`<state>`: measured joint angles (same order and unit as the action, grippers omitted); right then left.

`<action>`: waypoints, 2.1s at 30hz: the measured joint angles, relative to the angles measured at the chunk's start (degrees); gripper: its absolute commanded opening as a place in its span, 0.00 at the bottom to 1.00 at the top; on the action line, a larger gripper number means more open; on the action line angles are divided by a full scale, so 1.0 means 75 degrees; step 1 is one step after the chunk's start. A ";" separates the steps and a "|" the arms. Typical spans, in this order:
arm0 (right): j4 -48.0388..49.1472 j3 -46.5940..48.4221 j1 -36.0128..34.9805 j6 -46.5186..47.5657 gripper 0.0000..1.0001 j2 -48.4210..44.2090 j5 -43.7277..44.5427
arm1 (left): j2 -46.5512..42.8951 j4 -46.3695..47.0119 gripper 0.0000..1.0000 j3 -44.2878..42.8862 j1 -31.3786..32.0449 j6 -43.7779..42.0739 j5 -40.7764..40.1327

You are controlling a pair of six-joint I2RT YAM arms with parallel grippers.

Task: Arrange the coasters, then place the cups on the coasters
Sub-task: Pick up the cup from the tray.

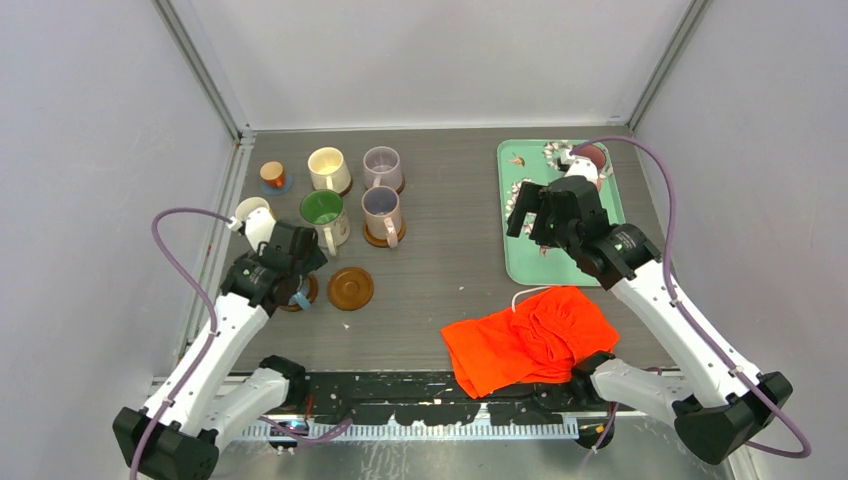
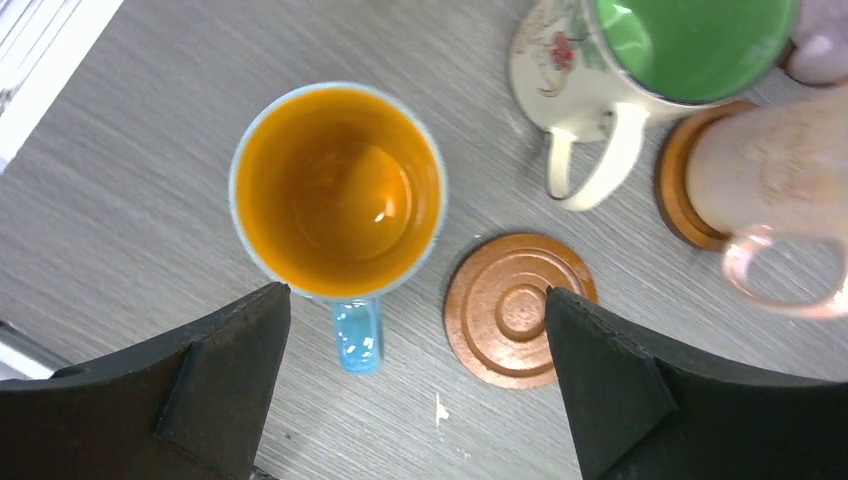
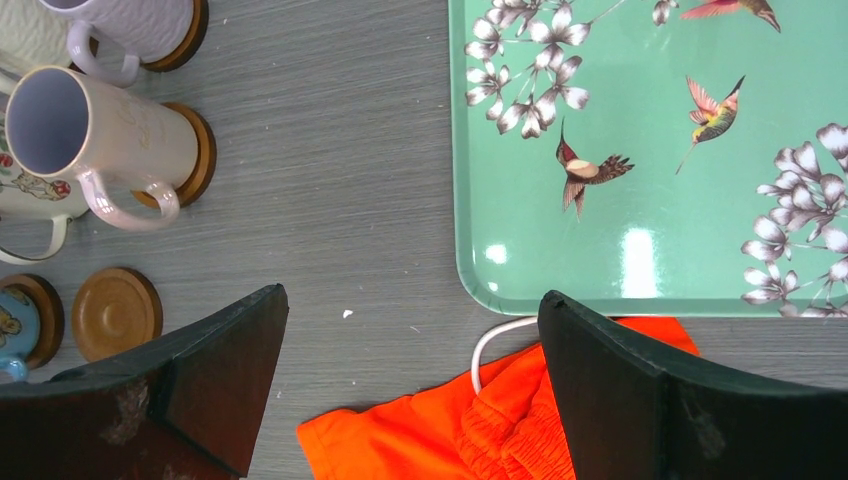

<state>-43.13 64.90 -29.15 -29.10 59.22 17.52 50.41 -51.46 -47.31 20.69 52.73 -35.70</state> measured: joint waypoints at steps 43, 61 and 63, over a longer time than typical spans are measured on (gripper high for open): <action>0.2780 0.0804 0.3867 0.0143 1.00 0.3622 0.0691 | 0.1358 0.0621 1.00 -0.2250 0.1256 -0.5001 0.5642; 0.5120 0.0595 0.4517 0.1186 1.00 0.5307 -0.1612 | 0.1247 0.0749 1.00 -0.1996 0.1378 -0.5321 0.5021; 0.5117 0.0595 0.4517 0.1148 1.00 0.5310 -0.1751 | 0.1244 0.0755 1.00 -0.1979 0.1378 -0.5327 0.4972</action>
<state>-4.75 69.36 4.73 -20.49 99.04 4.38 59.75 -45.80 -62.15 31.03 12.78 1.58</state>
